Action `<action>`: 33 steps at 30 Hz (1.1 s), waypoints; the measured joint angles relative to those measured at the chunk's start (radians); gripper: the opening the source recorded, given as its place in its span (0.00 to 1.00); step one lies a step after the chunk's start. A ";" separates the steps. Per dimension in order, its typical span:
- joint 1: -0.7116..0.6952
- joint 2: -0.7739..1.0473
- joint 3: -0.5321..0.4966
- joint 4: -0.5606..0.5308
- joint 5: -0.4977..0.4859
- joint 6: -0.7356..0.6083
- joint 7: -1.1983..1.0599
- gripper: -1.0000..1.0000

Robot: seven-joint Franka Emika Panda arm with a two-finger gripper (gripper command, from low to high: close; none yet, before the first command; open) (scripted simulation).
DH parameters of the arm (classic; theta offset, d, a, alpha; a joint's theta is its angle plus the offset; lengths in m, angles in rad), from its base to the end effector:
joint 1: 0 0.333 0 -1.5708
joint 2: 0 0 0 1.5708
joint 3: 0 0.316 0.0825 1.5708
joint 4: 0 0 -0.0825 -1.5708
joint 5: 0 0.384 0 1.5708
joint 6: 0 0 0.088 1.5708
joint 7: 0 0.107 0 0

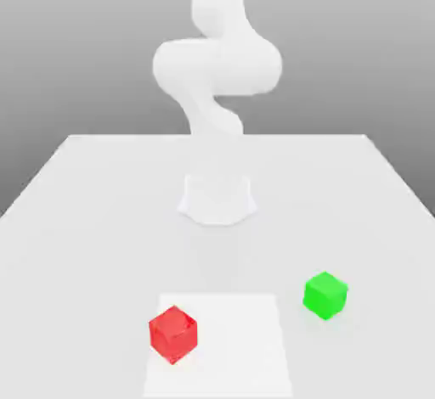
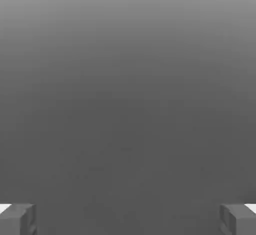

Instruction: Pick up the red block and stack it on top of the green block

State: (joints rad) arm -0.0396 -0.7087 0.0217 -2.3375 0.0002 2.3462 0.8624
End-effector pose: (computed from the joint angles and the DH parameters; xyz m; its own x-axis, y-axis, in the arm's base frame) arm 0.3818 -0.0041 0.6639 0.4727 -0.7645 0.4382 -0.5873 -0.6441 -0.4901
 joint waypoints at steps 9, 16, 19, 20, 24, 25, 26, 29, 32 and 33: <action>-0.114 0.333 0.054 -0.137 -0.024 0.169 0.244 0.50; -0.173 0.587 0.066 -0.241 -0.041 0.298 0.430 0.50; -0.191 0.695 0.059 -0.286 -0.036 0.353 0.501 0.50; -0.197 0.731 0.058 -0.301 -0.031 0.372 0.522 0.50; -0.195 0.875 0.050 -0.313 -0.035 0.474 0.567 0.50; -0.190 0.911 0.043 -0.309 -0.043 0.504 0.574 0.50; -0.184 0.947 0.036 -0.304 -0.050 0.535 0.580 0.50; -0.173 1.004 0.023 -0.296 -0.061 0.582 0.588 0.00; -0.174 1.004 0.023 -0.296 -0.062 0.584 0.589 0.00; -0.174 1.004 0.023 -0.296 -0.062 0.584 0.590 0.00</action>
State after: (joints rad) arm -0.2134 0.2955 0.0451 -2.6336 -0.0620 2.9305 1.4524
